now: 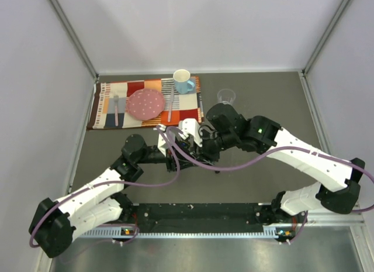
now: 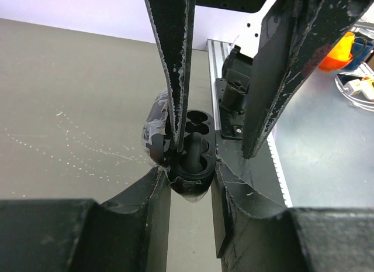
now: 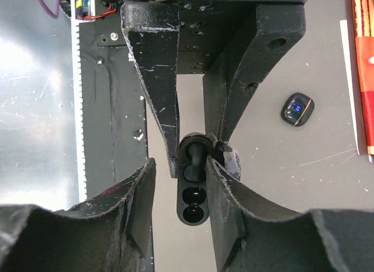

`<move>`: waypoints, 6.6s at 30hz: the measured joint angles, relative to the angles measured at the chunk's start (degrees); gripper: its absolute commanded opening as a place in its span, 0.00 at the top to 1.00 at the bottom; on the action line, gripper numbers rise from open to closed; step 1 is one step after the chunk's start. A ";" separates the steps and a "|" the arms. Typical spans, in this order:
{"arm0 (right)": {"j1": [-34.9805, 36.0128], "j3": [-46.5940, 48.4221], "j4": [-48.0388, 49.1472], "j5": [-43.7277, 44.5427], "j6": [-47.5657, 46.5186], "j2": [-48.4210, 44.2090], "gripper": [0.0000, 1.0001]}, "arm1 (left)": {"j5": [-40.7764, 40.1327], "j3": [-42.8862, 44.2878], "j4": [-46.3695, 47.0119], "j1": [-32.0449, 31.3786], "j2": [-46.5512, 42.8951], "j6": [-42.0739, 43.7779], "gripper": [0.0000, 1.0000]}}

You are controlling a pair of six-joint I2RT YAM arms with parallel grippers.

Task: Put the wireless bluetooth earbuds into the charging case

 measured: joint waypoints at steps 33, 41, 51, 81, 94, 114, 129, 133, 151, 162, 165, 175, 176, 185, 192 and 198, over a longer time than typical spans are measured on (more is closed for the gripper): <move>-33.27 -36.72 27.82 5.46 40.35 -22.05 0.37 | -6.14 -2.84 0.02 -0.07 -8.41 3.41 1.00; -33.29 -44.13 27.87 2.25 45.64 -19.23 0.50 | -9.92 -2.89 -4.04 -0.07 -10.78 6.38 1.00; -33.29 -49.79 32.65 -2.71 47.76 -9.88 0.67 | -13.81 -3.78 -4.37 -0.07 -14.64 6.71 1.00; -31.23 -52.98 42.36 -4.42 49.42 3.74 0.72 | -15.04 -4.28 -5.20 -0.07 -14.73 6.67 1.00; -29.09 -52.24 45.38 -4.26 50.49 6.40 0.72 | -15.19 -4.31 -5.22 -0.07 -14.73 6.67 1.00; -26.60 -51.43 45.75 -1.95 51.12 6.86 0.79 | -16.13 -4.33 -6.10 -0.07 -14.73 6.67 1.00; -26.53 -51.41 44.22 -2.08 52.39 5.92 1.00 | -16.33 -4.33 -6.38 -0.07 -14.73 6.67 1.00; -26.51 -51.43 42.93 -0.33 53.66 4.85 1.00 | -16.37 -4.33 -6.43 -0.07 -14.73 6.67 1.00; -26.49 -51.65 30.95 23.87 61.35 -8.17 0.94 | -18.14 -4.33 -6.88 -0.07 -14.62 6.67 1.00; -26.49 -47.84 30.88 23.04 62.01 0.98 0.66 | -19.32 -4.33 -6.91 -0.07 -14.62 6.60 1.00; -26.49 -45.83 30.80 22.05 61.37 1.62 0.57 | -19.41 -4.33 -6.97 -0.07 -14.64 6.60 1.00; -26.53 -42.86 29.55 21.35 57.88 -4.55 0.62 | -20.11 -4.33 -7.37 -0.07 -15.15 6.60 1.00; -26.58 -42.86 29.27 21.14 57.96 -5.27 0.62 | -20.17 -4.33 -7.34 -0.07 -15.17 6.62 1.00; -26.32 -55.08 34.10 15.02 70.93 -17.62 0.62 | -21.03 -4.33 -7.30 -0.07 -15.10 6.58 1.00; -26.10 -59.78 36.11 14.21 77.33 -18.29 0.62 | -21.00 -4.33 -7.32 -0.07 -14.34 6.40 1.00; -26.10 -59.78 38.73 12.83 78.60 -14.34 0.63 | -21.00 -4.33 -7.30 -0.07 -14.25 6.34 1.00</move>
